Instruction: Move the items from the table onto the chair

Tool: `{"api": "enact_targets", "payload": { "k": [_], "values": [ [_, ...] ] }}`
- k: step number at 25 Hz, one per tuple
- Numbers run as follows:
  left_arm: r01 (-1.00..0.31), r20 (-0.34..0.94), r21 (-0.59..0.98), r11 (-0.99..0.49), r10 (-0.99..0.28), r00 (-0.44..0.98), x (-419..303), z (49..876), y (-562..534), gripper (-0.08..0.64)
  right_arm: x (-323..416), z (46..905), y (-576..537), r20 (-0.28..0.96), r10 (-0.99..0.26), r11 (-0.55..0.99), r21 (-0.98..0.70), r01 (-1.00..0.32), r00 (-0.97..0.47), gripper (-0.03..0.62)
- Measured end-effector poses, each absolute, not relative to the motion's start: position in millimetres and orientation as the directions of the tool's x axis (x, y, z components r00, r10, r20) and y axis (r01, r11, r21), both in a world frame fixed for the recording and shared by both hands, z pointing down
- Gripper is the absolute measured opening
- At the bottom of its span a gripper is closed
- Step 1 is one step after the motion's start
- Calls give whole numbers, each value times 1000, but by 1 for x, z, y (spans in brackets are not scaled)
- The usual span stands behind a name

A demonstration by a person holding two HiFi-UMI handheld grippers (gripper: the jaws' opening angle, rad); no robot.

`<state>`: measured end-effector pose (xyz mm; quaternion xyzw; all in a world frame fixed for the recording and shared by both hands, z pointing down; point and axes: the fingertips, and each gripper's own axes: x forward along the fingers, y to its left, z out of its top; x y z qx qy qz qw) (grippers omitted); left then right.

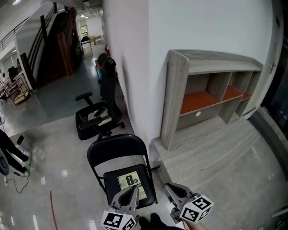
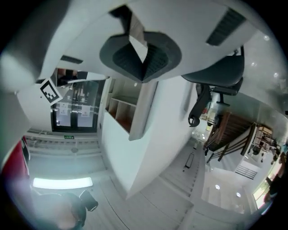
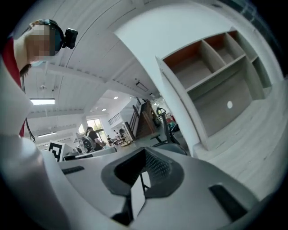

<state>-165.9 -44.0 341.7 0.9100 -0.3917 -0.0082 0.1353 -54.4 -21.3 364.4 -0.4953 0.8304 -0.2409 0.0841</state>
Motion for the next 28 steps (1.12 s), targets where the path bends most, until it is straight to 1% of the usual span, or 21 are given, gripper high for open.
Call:
{"api": "enact_targets", "payload": {
  "k": [4, 10, 15, 20, 28],
  "values": [
    [-626, 63, 273, -730, -636, 769, -124, 333, -46, 9, -15, 355, -3, 83, -916, 314, -459, -831, -392, 12],
    [-524, 48, 188, -831, -525, 850, -73, 327, -39, 8, 22, 368, 19, 121, -955, 201, -408, -891, -270, 12],
    [-467, 66, 180, -865, -464, 884, -45, 337, -35, 8, 50, 372, 30, 132, -975, 113, -391, -913, -177, 11],
    [-439, 82, 167, -883, -431, 898, -29, 343, -33, 9, 69, 376, 37, 145, -985, 40, -354, -935, -97, 11],
    [-448, 105, 163, -879, -436, 894, -35, 347, -31, 8, 81, 379, 48, 171, -985, -27, -352, -936, -36, 11]
  ]
}}
